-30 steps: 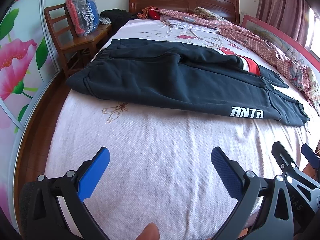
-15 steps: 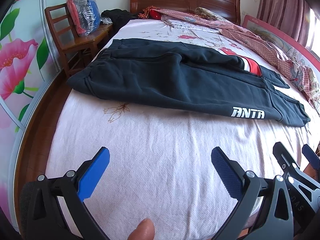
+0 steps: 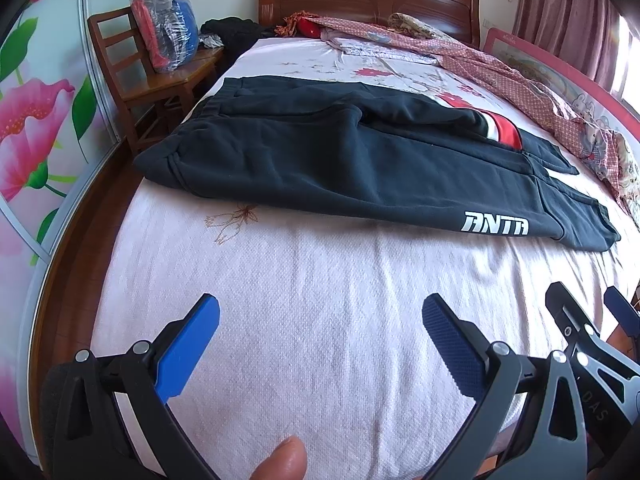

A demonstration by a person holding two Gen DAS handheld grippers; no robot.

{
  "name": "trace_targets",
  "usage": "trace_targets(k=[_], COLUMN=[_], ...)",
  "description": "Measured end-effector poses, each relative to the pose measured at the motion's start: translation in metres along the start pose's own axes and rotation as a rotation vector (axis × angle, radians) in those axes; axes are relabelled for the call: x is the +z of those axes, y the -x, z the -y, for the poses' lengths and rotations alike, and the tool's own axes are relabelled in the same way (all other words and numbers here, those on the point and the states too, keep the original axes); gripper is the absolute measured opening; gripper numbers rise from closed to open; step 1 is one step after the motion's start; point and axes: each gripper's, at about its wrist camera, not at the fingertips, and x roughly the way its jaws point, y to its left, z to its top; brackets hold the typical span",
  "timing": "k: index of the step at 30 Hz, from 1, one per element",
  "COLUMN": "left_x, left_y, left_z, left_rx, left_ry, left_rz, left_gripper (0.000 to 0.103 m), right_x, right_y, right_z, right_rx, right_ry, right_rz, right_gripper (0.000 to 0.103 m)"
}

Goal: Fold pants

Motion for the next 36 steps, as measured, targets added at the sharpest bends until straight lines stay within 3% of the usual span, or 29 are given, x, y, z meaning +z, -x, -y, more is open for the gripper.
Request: trace_targets(k=[29,33,36], left_x=[0.002,0.012,0.03], left_y=[-0.009,-0.007,-0.012], left_z=[-0.002,-0.008,-0.023], left_rx=[-0.012,0.006,-0.06], left_ry=[0.008,0.008,0.056], left_rz=[-0.033,0.003,-0.011], left_gripper=[0.101,0.101,0.101], right_x=[-0.001,0.0,0.0], right_y=[-0.006,-0.008,-0.01], right_z=[0.001,0.003,0.003], right_rx=[0.002,0.013,0.035], right_ry=[-0.004,-0.019,-0.025], right_rz=[-0.025,-0.035,-0.044], right_gripper=[0.1,0.1,0.1])
